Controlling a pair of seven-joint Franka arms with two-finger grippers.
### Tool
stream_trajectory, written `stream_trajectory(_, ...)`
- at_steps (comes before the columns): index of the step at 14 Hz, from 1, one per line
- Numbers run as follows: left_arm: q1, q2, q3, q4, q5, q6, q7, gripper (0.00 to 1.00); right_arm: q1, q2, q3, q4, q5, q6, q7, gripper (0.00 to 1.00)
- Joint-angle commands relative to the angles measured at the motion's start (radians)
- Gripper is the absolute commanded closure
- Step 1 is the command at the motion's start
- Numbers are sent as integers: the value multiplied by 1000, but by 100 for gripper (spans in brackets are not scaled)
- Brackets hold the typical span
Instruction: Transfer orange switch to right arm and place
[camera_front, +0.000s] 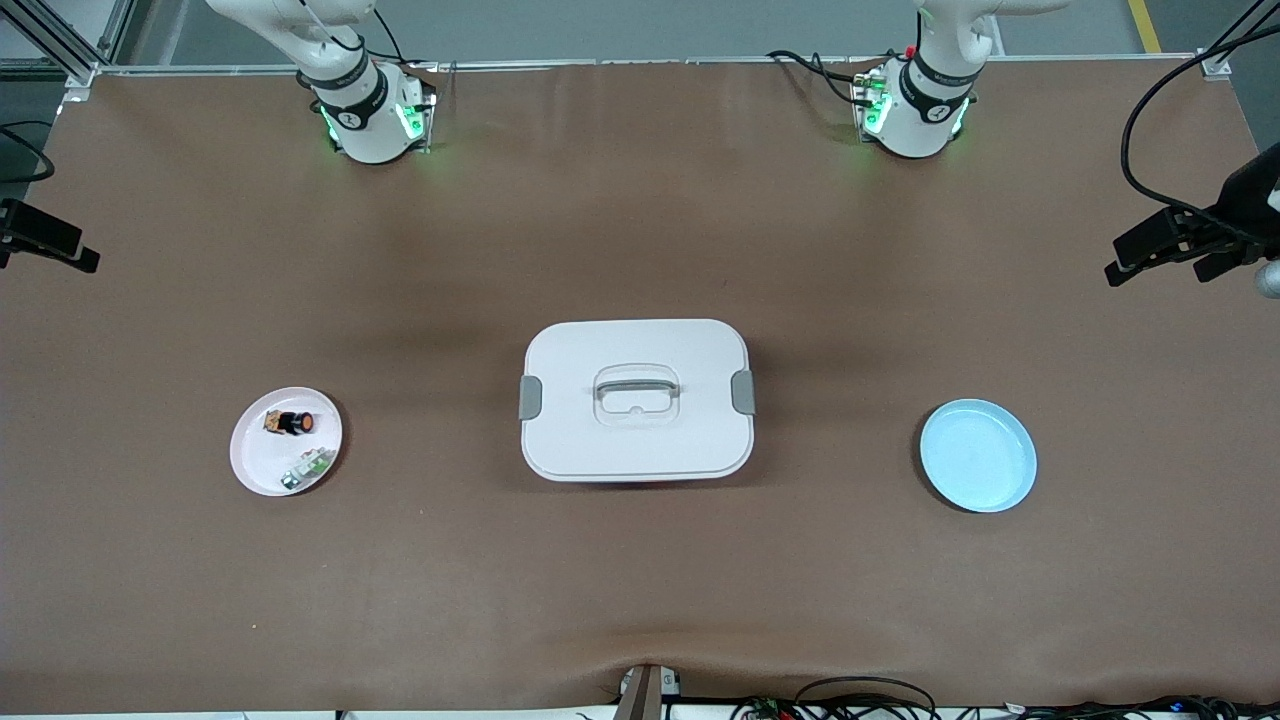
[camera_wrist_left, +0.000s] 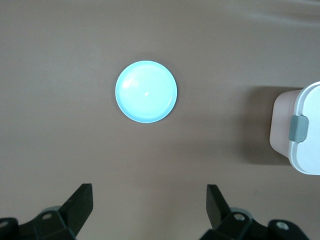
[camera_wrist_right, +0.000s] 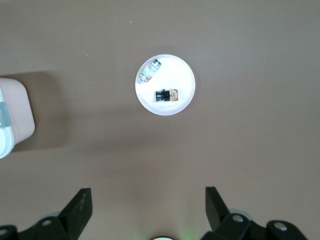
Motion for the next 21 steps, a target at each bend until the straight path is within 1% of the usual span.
stream_trajectory(1, 2, -1, -4, 9, 20, -13, 11, 0, 16, -38, -6, -41, -4, -5, 2, 0)
stream_trajectory(4, 2, -1, -4, 9, 20, -13, 11, 0, 31, -41, 3, -34, -34, -4, 14, 0)
stream_trajectory(5, 2, -1, -4, 9, 20, -13, 11, 0, 36, -47, 17, -30, -47, -4, 15, 0)
stream_trajectory(6, 2, -1, -4, 9, 20, -13, 11, 0, 33, -53, 20, -28, -45, -5, 15, 0)
stream_trajectory(13, 4, 1, -2, 9, 20, -13, 11, 0, 21, -78, 10, -37, -1, -16, -3, 0)
stream_trajectory(15, 4, 1, -2, 9, 20, -13, 11, 0, 21, -81, -1, -39, 2, -17, 2, 0)
stream_trajectory(19, 4, 2, -4, 7, 20, -13, 11, 0, 13, -84, -27, -42, 57, -36, 14, 0)
stream_trajectory(21, 4, 2, -2, 7, 20, -13, 11, 0, 13, -84, -27, -42, 59, -43, 21, 0)
